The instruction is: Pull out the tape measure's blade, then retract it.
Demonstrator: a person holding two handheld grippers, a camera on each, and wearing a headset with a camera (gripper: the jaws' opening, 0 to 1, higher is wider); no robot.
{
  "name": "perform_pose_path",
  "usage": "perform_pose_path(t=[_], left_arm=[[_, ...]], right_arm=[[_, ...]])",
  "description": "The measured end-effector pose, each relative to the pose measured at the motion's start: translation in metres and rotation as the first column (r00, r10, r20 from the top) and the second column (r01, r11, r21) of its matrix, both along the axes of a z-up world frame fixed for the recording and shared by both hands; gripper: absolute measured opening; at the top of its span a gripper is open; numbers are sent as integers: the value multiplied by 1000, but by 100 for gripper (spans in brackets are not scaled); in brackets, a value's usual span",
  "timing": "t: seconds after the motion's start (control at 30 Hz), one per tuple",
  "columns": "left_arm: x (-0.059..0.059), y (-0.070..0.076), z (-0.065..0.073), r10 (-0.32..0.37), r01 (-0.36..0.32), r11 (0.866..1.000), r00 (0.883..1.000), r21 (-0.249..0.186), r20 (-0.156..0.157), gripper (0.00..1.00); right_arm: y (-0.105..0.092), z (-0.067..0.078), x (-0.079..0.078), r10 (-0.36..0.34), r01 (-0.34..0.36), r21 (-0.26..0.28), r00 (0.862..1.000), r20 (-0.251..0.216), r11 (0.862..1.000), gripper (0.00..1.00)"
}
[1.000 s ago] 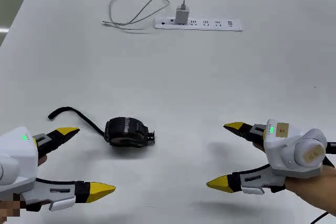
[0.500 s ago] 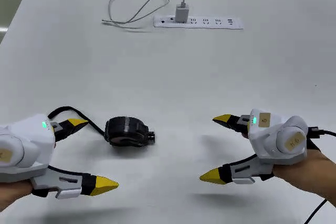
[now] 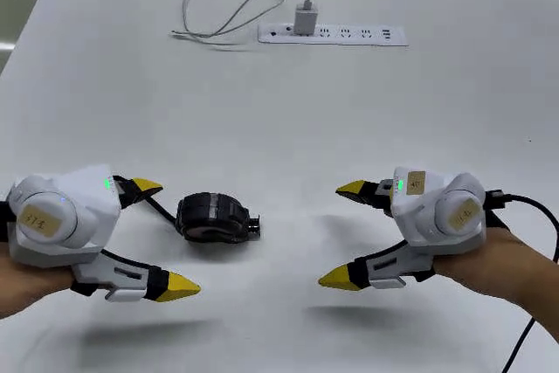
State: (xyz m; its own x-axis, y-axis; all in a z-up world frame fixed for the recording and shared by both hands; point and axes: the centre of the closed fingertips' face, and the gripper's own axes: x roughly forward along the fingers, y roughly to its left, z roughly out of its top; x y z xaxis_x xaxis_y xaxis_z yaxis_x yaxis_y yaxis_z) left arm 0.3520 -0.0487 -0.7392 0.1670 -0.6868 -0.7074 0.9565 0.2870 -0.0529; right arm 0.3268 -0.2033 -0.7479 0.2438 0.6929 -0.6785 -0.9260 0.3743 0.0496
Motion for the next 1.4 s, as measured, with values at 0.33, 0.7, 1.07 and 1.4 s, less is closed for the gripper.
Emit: perform_pose_path(t=[0.33,0.7,1.07,1.4], left_arm=[[7,-3,-7,-74,73,995,997,62,3,76],[16,-7,-17,-127,127,985,992,118,-10,56],[23,-11,-22,-157,158,979,987,133,-14,35],[20,-12,-28,-201,199,967,980,160,-7,28]], right_arm=[[9,1,8,19,-19,7,1000,10,1000,70],[15,-1,12,32,-32,7,999,7,999,66],[14,-4,13,35,-35,8,999,-6,999,66],[16,-9,14,42,-41,7,999,-13,999,65]])
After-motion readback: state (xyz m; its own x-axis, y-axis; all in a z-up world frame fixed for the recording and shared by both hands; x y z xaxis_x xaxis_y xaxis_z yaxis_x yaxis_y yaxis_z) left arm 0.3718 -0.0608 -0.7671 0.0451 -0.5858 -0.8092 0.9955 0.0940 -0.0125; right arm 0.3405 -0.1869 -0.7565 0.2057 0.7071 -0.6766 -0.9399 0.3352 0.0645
